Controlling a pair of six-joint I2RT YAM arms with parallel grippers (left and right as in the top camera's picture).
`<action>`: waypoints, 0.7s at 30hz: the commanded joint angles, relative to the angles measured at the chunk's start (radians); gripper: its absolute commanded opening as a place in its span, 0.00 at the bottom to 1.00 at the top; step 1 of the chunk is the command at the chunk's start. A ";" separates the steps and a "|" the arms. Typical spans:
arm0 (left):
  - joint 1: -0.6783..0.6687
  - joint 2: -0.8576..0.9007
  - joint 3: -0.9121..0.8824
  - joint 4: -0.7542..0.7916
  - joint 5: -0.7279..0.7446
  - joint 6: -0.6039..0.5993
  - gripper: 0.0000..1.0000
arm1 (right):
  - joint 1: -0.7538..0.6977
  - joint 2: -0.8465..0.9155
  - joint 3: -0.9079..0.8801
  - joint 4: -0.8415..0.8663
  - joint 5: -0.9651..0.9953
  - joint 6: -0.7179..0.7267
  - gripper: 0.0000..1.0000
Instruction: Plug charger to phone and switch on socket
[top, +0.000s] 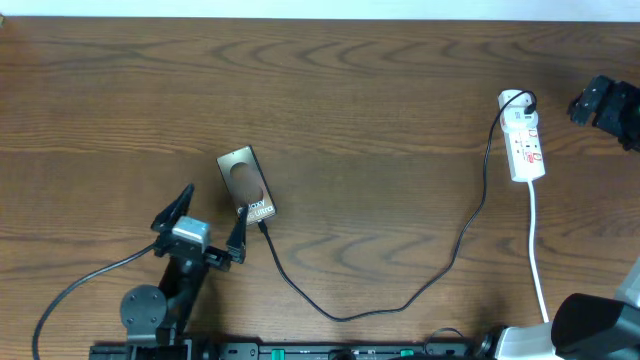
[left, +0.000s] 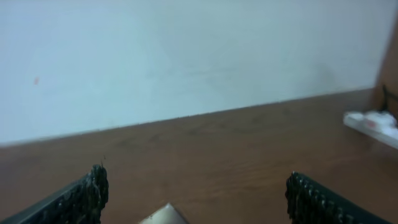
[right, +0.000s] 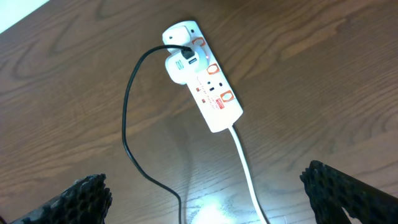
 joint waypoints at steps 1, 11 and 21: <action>0.009 -0.071 -0.048 0.008 -0.092 -0.154 0.90 | 0.014 0.000 0.000 -0.001 -0.006 0.009 0.99; 0.009 -0.084 -0.117 -0.112 -0.274 -0.253 0.90 | 0.014 0.000 0.000 -0.001 -0.006 0.009 0.99; 0.010 -0.084 -0.117 -0.153 -0.346 -0.214 0.90 | 0.014 0.000 0.000 -0.001 -0.006 0.009 0.99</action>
